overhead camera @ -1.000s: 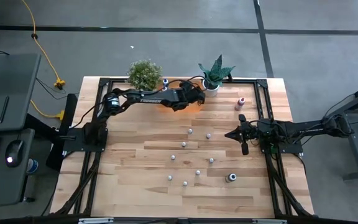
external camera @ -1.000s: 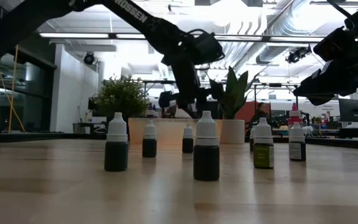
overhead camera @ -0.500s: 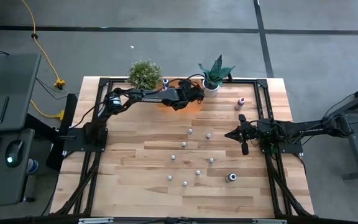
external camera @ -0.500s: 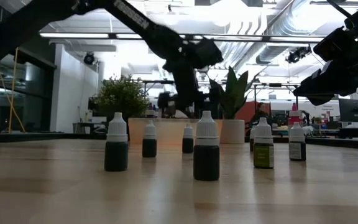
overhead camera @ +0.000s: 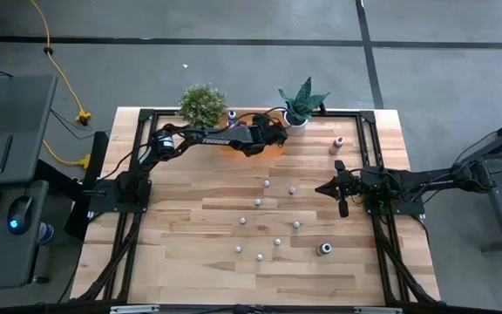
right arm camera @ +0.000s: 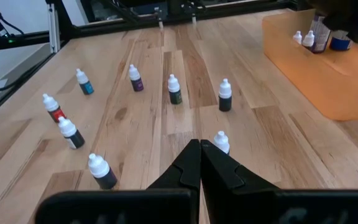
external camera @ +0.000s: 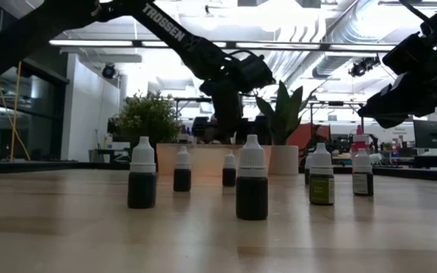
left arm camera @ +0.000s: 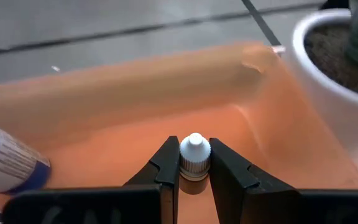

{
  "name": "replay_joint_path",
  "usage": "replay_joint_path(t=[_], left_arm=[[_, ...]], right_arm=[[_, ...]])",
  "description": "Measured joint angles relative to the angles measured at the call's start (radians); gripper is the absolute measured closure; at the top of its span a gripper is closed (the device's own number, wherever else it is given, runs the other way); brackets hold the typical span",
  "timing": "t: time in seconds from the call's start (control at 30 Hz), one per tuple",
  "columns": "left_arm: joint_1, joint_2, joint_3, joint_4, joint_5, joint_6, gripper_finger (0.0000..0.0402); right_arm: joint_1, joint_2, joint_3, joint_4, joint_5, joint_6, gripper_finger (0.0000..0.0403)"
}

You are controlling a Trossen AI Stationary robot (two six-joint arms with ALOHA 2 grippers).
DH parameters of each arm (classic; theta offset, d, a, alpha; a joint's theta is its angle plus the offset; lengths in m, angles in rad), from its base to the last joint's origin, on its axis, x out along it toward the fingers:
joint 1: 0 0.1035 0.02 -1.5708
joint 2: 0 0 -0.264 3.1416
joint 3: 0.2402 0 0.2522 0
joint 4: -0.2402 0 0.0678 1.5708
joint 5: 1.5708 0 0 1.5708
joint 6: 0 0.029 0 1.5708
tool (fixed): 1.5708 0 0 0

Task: Pick & Place food coloring
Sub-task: Put the top small red bottle into the bin

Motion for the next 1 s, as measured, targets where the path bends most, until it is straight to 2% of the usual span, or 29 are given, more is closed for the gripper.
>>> replay_joint_path(t=[0.1, 0.27, 0.6, 0.87, 1.0], left_arm=[[0.000, 0.000, 0.000, -0.002, 0.059, -0.003, 0.0351], [-0.009, 0.000, -0.008, -0.004, 0.028, -0.041, 0.0351], [-0.021, 0.019, -0.009, 0.016, 0.063, -0.045, 0.0351], [-0.026, 0.032, -0.008, 0.019, 0.047, -0.045, 0.0350], [-0.027, 0.032, -0.009, 0.025, 0.060, -0.045, 0.0336]], right_arm=[[0.000, 0.000, 0.000, 0.000, 0.000, 0.000, 0.0402], [0.000, 0.000, 0.000, 0.000, 0.000, 0.000, 0.0402], [0.000, 0.000, 0.000, 0.000, 0.000, 0.000, 0.0402], [0.000, 0.000, 0.000, 0.000, 0.000, 0.000, 0.0402], [0.000, 0.000, 0.000, 0.001, 0.000, 0.000, 0.0402]])
